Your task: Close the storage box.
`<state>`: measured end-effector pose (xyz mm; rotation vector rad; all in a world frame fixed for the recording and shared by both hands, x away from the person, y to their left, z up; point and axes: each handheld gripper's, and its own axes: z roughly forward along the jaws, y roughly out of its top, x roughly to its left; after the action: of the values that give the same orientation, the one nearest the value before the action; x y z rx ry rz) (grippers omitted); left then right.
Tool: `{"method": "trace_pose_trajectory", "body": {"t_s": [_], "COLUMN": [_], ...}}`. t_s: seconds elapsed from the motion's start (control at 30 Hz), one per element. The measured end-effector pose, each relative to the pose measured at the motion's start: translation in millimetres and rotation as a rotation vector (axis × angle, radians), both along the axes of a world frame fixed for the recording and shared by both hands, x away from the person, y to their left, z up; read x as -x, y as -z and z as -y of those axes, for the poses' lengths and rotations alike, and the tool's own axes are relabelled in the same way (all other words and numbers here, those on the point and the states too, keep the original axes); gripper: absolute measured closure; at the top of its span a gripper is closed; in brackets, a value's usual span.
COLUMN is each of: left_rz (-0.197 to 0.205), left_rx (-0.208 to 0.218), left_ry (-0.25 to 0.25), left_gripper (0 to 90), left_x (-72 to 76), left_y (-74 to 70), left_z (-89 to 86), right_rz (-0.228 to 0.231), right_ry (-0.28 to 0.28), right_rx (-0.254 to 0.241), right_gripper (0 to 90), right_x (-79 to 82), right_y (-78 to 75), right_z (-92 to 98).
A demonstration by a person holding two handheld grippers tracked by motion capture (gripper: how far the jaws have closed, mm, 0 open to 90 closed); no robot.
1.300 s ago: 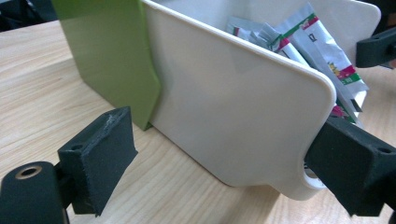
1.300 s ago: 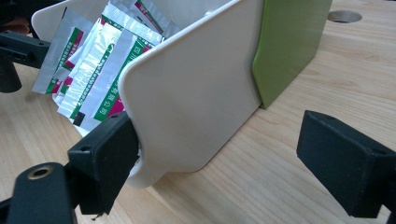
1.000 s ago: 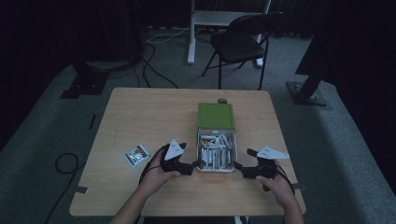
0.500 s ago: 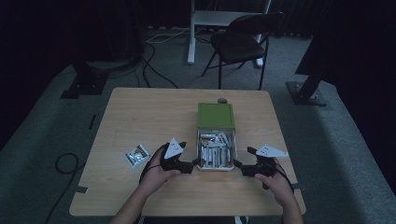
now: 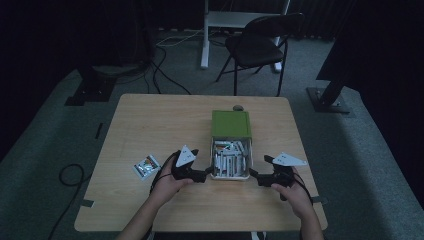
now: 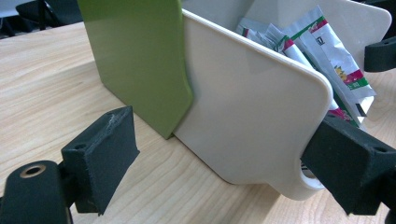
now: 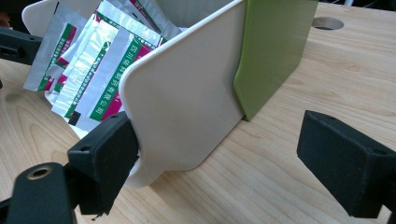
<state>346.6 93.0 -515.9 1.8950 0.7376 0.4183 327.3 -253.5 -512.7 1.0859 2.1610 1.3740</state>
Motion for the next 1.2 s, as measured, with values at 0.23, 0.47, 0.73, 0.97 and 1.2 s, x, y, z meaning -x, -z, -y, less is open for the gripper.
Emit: {"method": "trace_pose_trajectory", "body": {"t_s": [0.23, 0.47, 0.73, 0.97, 1.2], "left_rz": [-0.004, -0.011, -0.015, -0.021, -0.019], "left_rx": [0.003, 0.014, 0.010, 0.025, 0.023], "left_ry": [-0.002, -0.003, -0.012, -0.026, -0.031], "left_gripper": [11.2, 10.6, 10.6, 10.6, 10.6], "left_x": [-4.1, -9.9, -15.4, -20.2, -25.7], "left_y": [0.2, 1.0, -2.0, -4.4, -8.1], "left_z": [0.3, 1.6, 2.6, 2.7, 3.7], "right_rz": [0.002, 0.002, 0.002, 0.004, 0.008], "right_ry": [0.009, 0.026, 0.037, 0.046, 0.054], "right_rx": [0.001, -0.001, -0.002, -0.001, 0.001], "right_gripper": [12.5, 12.7, 12.7, 12.6, 12.8], "right_x": [-2.6, -7.3, -11.1, -16.1, -19.6], "right_y": [0.0, -0.4, -0.5, -3.1, -5.1], "right_z": [-0.3, 0.5, 0.2, -0.9, -1.5]}}
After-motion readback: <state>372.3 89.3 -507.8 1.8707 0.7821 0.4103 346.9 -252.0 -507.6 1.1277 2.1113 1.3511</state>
